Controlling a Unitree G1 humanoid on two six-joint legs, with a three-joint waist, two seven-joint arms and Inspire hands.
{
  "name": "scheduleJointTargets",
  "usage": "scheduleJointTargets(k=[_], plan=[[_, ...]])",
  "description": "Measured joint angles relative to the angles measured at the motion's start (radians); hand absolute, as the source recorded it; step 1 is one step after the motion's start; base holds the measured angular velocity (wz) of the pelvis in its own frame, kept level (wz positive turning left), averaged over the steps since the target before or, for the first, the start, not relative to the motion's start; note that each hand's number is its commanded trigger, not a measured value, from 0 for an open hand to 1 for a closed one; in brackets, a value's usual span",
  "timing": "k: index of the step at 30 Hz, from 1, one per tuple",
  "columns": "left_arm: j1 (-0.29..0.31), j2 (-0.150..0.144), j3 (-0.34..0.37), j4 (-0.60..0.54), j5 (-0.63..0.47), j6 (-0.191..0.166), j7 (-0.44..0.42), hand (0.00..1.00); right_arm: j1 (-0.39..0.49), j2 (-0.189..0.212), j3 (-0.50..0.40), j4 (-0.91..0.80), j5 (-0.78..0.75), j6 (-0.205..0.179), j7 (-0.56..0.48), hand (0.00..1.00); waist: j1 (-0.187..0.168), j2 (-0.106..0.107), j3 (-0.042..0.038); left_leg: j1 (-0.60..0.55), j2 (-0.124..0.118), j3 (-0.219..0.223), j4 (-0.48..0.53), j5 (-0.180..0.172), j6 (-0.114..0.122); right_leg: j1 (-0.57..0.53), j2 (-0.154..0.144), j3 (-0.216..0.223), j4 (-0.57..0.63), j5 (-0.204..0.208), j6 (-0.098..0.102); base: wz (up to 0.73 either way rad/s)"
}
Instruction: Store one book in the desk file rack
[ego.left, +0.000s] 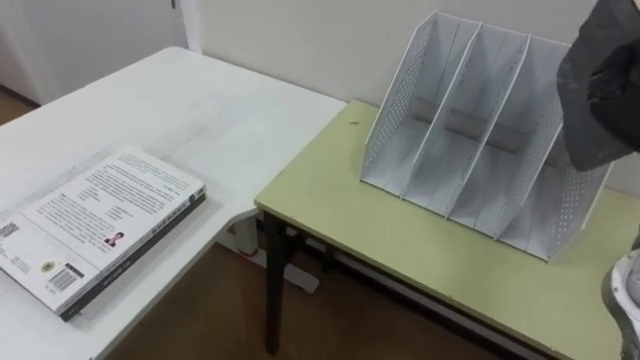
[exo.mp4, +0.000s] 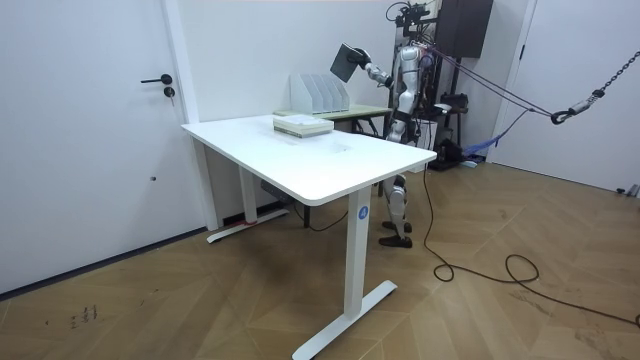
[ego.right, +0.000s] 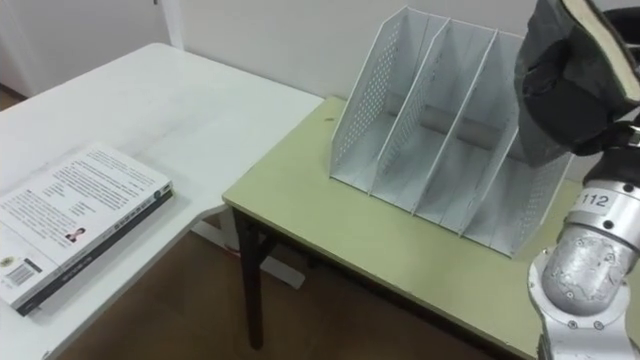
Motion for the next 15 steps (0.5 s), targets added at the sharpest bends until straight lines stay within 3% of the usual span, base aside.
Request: scheduleJointTargets(k=[9, 15], plan=[[-0.001, 0.000, 0.000, 0.000, 0.000, 0.004, 0.000, 0.00, -0.013, -0.011, 0.012, 0.026, 0.000, 0.000, -0.017, 1.00, 0.008, 0.008, 0.0030, -0.004, 0.001, -0.002, 0.000, 0.000, 0.000, -0.006, 0.000, -0.004, 0.000, 0.001, 0.000, 0.00], [-0.001, 0.000, 0.000, 0.000, 0.001, 0.016, 0.000, 0.00, -0.013, -0.012, 0.012, 0.050, 0.000, 0.002, -0.017, 1.00, 0.014, 0.024, -0.0054, -0.006, 0.001, -0.002, -0.004, 0.000, 0.000, -0.007, 0.000, -0.005, 0.001, 0.002, 0.000, 0.00]])
